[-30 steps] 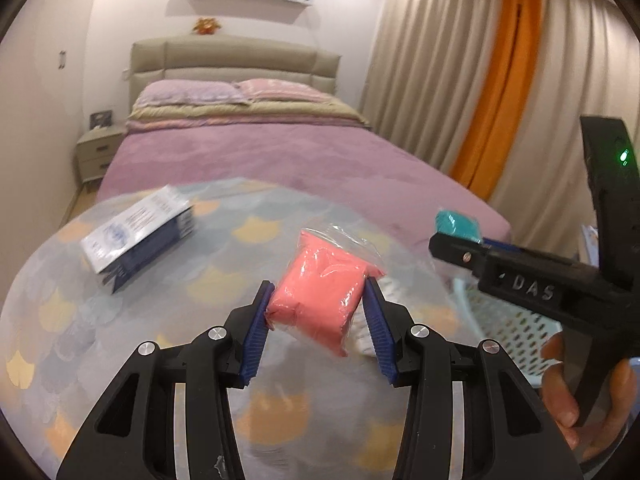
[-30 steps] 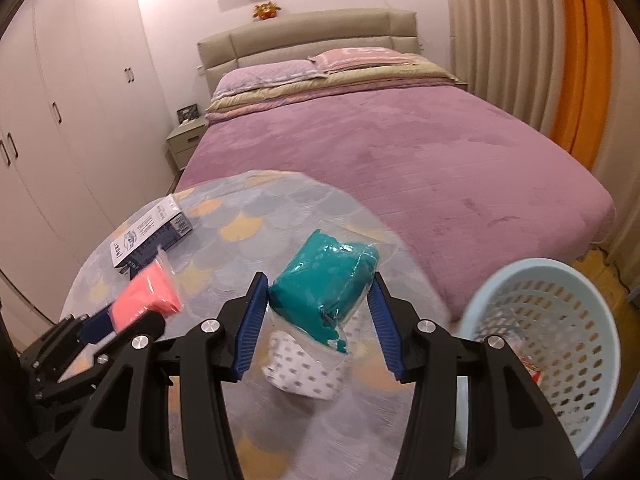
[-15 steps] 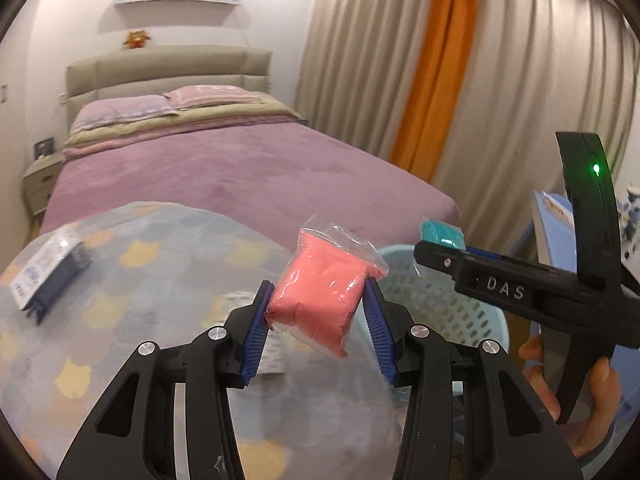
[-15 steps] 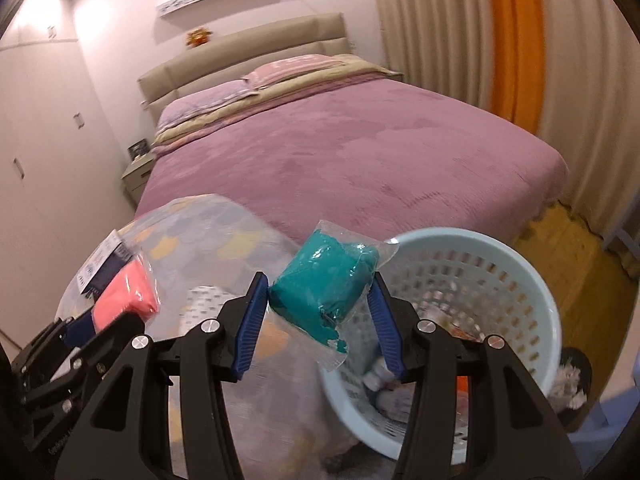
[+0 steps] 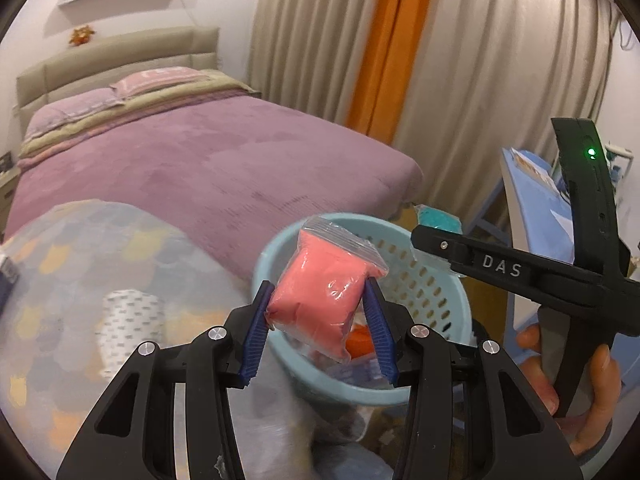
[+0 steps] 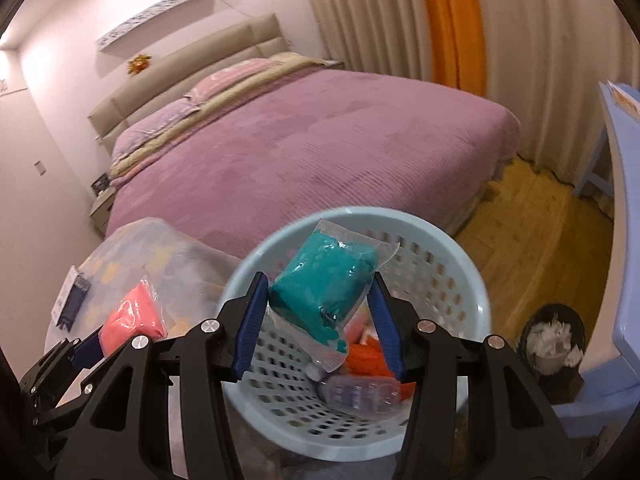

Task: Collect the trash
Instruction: 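Carry both packets over the basket and open both tools to drop them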

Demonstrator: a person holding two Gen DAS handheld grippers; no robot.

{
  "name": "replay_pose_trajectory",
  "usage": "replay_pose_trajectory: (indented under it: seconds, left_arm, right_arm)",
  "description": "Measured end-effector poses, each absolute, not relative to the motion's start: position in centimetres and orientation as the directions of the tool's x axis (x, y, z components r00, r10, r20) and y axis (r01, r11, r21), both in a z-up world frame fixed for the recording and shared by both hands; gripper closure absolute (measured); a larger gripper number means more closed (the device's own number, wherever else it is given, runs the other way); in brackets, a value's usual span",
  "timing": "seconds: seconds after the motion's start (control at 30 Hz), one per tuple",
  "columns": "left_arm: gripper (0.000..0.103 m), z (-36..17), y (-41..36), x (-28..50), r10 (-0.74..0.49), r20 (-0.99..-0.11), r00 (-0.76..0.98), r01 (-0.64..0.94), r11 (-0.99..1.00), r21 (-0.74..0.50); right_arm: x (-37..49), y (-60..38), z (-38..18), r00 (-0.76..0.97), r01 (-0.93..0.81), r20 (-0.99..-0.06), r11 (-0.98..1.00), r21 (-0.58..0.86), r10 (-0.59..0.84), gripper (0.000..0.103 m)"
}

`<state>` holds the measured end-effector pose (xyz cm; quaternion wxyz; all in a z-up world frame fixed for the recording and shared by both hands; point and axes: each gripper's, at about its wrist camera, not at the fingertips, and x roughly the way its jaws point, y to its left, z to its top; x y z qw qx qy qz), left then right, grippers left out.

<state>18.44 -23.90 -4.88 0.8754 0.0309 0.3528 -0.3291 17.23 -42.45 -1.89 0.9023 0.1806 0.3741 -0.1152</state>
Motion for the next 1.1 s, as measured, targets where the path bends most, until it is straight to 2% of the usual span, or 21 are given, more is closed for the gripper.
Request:
replay_pose_trajectory:
  seconds: [0.23, 0.3, 0.37, 0.4, 0.47, 0.67, 0.9, 1.1]
  left_arm:
    - [0.058, -8.0, -28.0, 18.9, -0.536, -0.707, 0.462, 0.627, 0.761, -0.167]
    - [0.054, -8.7, -28.5, 19.1, -0.522, -0.72, 0.458, 0.62, 0.768, -0.161]
    - [0.039, -9.0, -28.3, 19.2, -0.524, -0.717, 0.46, 0.608, 0.774, -0.176]
    - [0.037, -8.9, -28.0, 19.3, -0.528, -0.712, 0.463, 0.601, 0.778, -0.186]
    - [0.035, -8.7, -27.5, 19.2, -0.534, -0.704, 0.467, 0.597, 0.778, -0.195]
    - [0.034, -7.6, -26.2, 18.8, -0.536, -0.683, 0.496, 0.578, 0.791, -0.2]
    - [0.034, -6.5, -23.1, 18.4, -0.536, -0.658, 0.529, 0.541, 0.81, -0.225]
    - [0.034, -5.5, -19.9, 18.4, -0.522, -0.634, 0.57, 0.495, 0.834, -0.243]
  right_arm:
    - [16.6, -47.1, -5.5, 0.63, 0.414, -0.777, 0.852, 0.32, -0.015, 0.053]
    - [16.5, -47.6, -6.0, 0.625, 0.422, -0.781, 0.844, 0.332, -0.006, 0.053]
    - [16.3, -48.5, -6.7, 0.623, 0.433, -0.782, 0.821, 0.372, 0.026, 0.05]
    - [16.1, -48.9, -7.1, 0.622, 0.438, -0.782, 0.812, 0.385, 0.035, 0.043]
    - [15.7, -49.5, -7.4, 0.626, 0.45, -0.779, 0.798, 0.401, 0.039, 0.038]
    - [15.2, -49.6, -7.6, 0.645, 0.429, -0.759, 0.779, 0.457, 0.09, 0.036]
    - [15.3, -46.7, -5.1, 0.674, 0.377, -0.735, 0.823, 0.425, 0.07, 0.036]
    - [15.7, -42.6, -2.9, 0.698, 0.315, -0.715, 0.886, 0.34, 0.026, 0.036]
